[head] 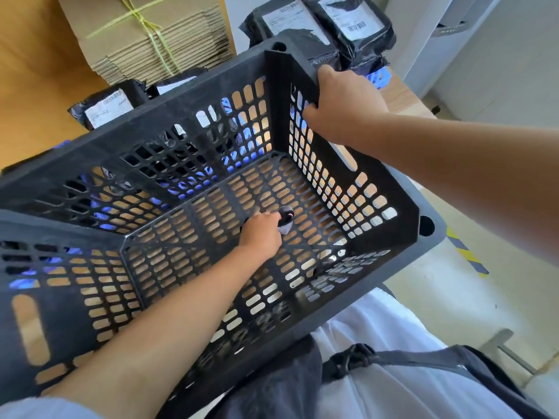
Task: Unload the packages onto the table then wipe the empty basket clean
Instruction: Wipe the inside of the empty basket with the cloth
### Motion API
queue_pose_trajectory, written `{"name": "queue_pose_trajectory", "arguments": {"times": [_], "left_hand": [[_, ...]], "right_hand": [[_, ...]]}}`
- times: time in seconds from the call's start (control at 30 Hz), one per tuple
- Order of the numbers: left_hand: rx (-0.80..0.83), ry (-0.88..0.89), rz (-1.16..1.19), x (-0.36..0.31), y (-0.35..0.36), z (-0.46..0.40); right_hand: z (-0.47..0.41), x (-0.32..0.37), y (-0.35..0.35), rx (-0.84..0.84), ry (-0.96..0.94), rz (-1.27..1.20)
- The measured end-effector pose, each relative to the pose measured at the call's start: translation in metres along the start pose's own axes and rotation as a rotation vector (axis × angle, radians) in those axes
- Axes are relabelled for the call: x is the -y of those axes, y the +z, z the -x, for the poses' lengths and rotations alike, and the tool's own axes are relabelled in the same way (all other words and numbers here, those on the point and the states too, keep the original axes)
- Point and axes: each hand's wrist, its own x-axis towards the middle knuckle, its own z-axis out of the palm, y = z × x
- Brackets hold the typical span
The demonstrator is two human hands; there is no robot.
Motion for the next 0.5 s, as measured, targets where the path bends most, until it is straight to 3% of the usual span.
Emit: {"name": "queue_pose_trajectory", "arguments": {"times": [0.2, 0.5], "left_hand": [[0.111, 0.005, -0.101, -0.018, 0.004, 0.021], [0.331, 0.124, 0.054, -0.032, 0.003, 0.037]], "right_hand": [[0.000, 0.000, 0.000, 0.007, 0.004, -0.008], [0.000, 0.000, 0.000, 0.011, 0.012, -0.031]]}}
